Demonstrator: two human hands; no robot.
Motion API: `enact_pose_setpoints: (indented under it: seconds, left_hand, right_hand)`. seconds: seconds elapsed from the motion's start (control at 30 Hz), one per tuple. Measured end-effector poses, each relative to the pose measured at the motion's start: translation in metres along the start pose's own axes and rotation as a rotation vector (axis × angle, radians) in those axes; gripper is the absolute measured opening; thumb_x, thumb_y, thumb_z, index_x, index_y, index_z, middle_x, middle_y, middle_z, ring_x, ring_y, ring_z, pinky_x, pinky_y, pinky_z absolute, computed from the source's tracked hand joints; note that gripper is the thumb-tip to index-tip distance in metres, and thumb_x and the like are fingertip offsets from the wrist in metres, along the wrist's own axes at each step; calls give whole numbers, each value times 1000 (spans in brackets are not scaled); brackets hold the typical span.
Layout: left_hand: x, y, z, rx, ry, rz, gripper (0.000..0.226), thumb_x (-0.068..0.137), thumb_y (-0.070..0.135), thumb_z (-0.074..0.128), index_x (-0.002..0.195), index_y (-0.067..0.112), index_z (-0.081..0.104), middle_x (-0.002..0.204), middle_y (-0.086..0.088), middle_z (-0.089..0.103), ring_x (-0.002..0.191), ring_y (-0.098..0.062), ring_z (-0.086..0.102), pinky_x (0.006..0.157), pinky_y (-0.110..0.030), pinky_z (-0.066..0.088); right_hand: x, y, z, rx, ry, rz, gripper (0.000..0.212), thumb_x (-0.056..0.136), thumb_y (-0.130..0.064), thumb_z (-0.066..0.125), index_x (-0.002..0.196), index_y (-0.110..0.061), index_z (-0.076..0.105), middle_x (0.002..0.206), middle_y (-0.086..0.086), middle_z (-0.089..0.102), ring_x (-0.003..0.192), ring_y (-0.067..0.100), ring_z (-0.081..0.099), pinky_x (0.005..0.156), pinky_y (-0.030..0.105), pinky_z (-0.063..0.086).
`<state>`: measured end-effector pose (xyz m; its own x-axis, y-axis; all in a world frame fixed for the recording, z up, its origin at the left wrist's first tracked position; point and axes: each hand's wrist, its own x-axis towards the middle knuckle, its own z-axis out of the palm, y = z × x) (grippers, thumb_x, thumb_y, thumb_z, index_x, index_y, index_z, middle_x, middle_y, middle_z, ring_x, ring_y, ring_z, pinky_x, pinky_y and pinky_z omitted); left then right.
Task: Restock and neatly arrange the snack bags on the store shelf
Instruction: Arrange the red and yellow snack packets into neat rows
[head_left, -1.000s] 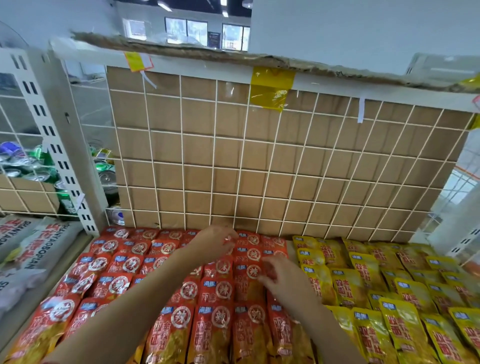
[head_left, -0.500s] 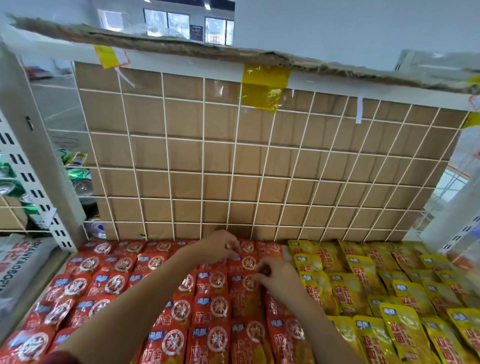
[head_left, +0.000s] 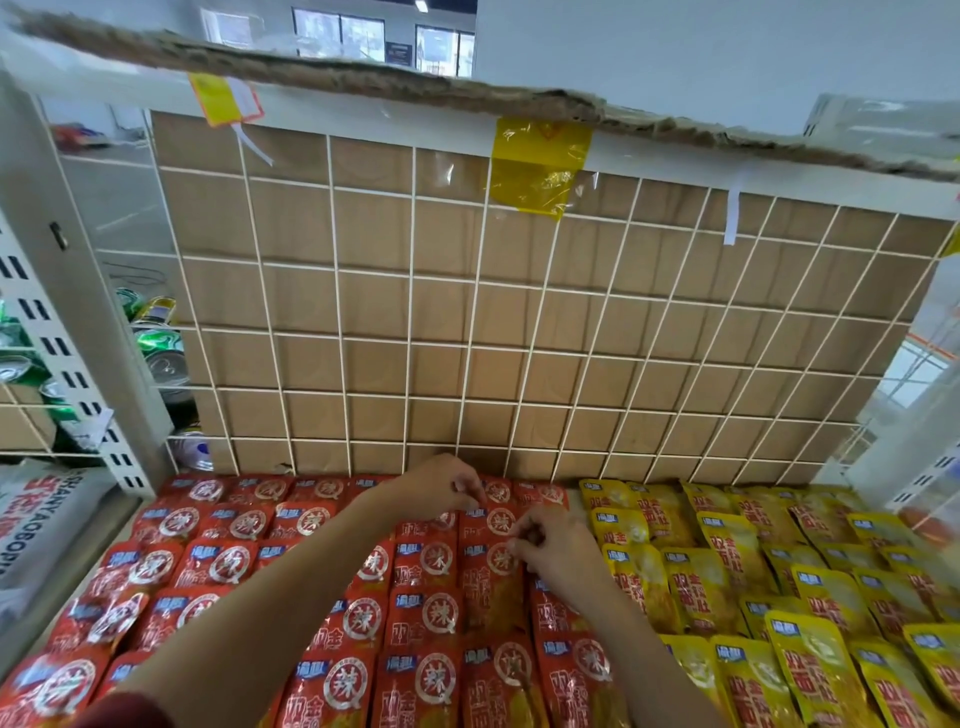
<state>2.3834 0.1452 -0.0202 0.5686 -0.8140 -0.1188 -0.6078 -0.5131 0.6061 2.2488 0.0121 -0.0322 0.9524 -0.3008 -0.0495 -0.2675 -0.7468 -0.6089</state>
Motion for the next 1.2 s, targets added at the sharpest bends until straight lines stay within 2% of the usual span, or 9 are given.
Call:
enact_pose_setpoints:
  seconds: [0.3,0.5,0.57,0.67,0.77,0.87,1.03,1.2]
  left_hand:
    - [1,-2,1,-9,14,-15,18,90,15,58,104,11,68,108,-6,65,97,-14,58,84,-25,44]
    - [1,-3,1,-2,9,-5,19,90,16,57,105,10,67,109,-6,65,93,-9,54,82,-22,42]
    - [1,-2,1,3,5,-8,20,91,17,57,106,10,66,110,-6,64,94,-8,53,82,-21,42]
    - [1,-2,1,4,7,0,21,91,15,57,108,8,66,110,-6,64,93,-7,52,75,-14,39]
    - [1,-3,1,-7,13,4,21,90,13,57,107,7,66,111,-7,64,92,-6,51,71,-7,37]
    - [1,-3,1,-5,18,4,21,90,13,57,108,8,67,110,-6,64,93,-6,51,72,-9,37]
    - [1,-3,1,-11,20,-6,20,90,14,58,106,10,67,103,0,63,90,-5,52,81,-19,41]
    - [-4,0,1,-31,78,-29,14,89,20,59,102,19,65,91,12,58,85,-2,53,72,-15,40]
  right_hand:
    - [0,1,0,65,29,-16,29,84,-21,65,68,-37,46,73,-17,53,63,-1,50,60,11,40]
    - [-1,1,0,51,36,-13,31,84,-21,65,67,-37,45,71,-17,50,65,-1,50,58,9,38]
    - [-2,1,0,36,38,-16,25,84,-21,65,70,-33,47,70,-18,49,64,-3,48,57,7,36]
    - [-4,1,0,30,54,-20,13,84,-22,65,80,-26,53,72,-18,48,69,-2,49,60,8,39]
    - [-5,0,0,48,76,-18,13,84,-22,65,79,-26,53,74,-18,50,75,1,52,67,13,43]
    - [-4,-1,-1,38,71,-15,12,84,-22,65,80,-25,54,73,-18,50,75,1,52,65,12,42]
    - [-5,-2,-2,27,49,-11,10,84,-21,65,82,-24,55,73,-17,51,77,5,55,71,20,48]
    - [-10,-3,-3,58,96,-10,10,84,-27,65,92,-21,61,81,-14,55,77,1,53,62,6,40]
